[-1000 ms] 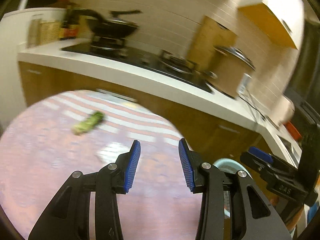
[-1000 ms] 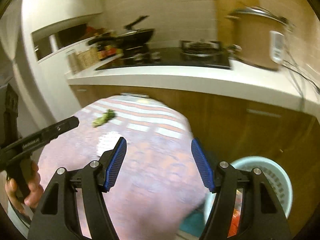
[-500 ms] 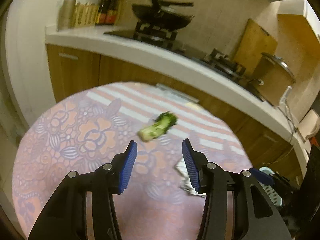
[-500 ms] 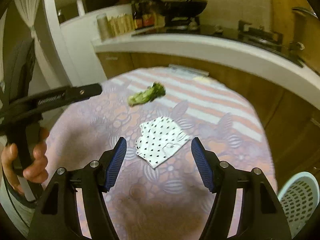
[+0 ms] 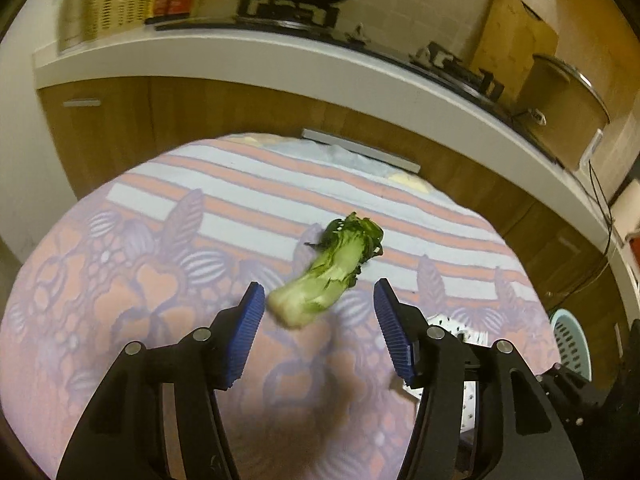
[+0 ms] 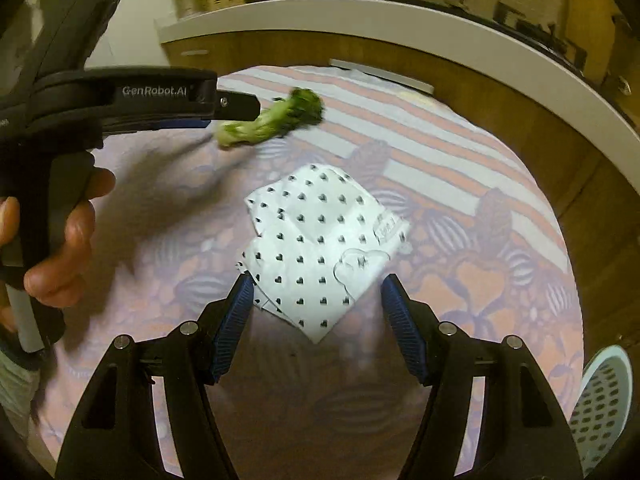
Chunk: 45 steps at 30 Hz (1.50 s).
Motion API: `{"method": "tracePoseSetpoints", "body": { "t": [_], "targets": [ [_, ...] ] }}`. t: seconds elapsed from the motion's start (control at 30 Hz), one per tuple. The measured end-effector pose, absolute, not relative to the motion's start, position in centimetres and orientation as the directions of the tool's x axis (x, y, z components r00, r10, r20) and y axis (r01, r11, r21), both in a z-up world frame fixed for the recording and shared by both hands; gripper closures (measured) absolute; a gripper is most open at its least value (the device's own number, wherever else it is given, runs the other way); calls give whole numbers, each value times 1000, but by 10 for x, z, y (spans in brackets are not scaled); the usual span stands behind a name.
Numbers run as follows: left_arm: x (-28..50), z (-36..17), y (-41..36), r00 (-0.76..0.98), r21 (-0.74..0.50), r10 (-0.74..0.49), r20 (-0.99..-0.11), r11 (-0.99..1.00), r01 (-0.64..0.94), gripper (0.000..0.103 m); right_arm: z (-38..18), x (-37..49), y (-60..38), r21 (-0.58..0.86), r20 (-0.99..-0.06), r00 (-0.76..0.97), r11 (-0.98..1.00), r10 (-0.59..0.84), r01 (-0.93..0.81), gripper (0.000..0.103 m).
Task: Collect trash
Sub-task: 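Grasp the green vegetable stalk with the left tool while the right tool grasps the heart-print paper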
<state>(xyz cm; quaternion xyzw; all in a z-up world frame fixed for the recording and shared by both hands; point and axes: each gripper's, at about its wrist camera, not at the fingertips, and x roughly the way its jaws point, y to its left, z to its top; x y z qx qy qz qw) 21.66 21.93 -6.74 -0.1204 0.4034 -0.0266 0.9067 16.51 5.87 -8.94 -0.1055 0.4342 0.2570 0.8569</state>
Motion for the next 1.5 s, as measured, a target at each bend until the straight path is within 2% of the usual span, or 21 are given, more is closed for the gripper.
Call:
{"method": "tracePoseSetpoints", "body": {
  "t": [0.17,0.3,0.53,0.63,0.67,0.73,0.83,0.9,1.13,1.23,1.3,1.37,1.43,1.5],
  "targets": [
    [230,-76,215,662,-182,-111,-741,983,-39,45,-87,179,34,138,-782,482,864,395,-483,58],
    [232,-77,215,662,-167,-108,-742,986,-26,43,-86,185,25,179,-775,473,864,418,-470,58],
    [242,-82,215,658,-107,-51,-751,993,-46,43,-87,183,32,155,-779,479,864,406,-480,58],
    [242,-83,206,653,-85,-51,-756,996,-21,50,-86,183,32,163,-777,476,862,412,-479,58],
    [241,-83,204,652,-72,-43,-757,997,-18,60,-86,182,31,167,-775,476,862,415,-479,58],
    [239,-82,201,648,-70,-43,-761,997,-17,60,-85,181,30,175,-773,475,860,421,-479,56],
    [236,-82,203,651,-94,-54,-757,995,-26,62,-85,182,34,178,-776,465,855,427,-487,47],
    [232,-81,206,656,-131,-74,-751,991,-37,62,-84,182,39,167,-780,463,853,420,-494,37],
    [214,-67,212,684,-206,-117,-720,977,-50,62,-88,194,69,42,-807,497,871,319,-490,34],
    [205,-61,213,695,-225,-125,-708,973,-55,62,-88,194,75,-1,-804,519,872,290,-489,46],
    [197,-55,211,705,-233,-133,-696,971,-47,62,-87,193,70,18,-800,517,873,305,-488,59],
    [191,-51,209,714,-239,-138,-687,970,-42,62,-86,192,65,38,-798,512,875,317,-483,65],
    [183,-46,205,722,-244,-141,-678,969,-40,62,-84,191,55,72,-794,504,876,339,-477,78],
    [178,-42,201,727,-249,-145,-671,968,-37,62,-81,189,44,108,-787,497,875,366,-473,81]
  ]
}}
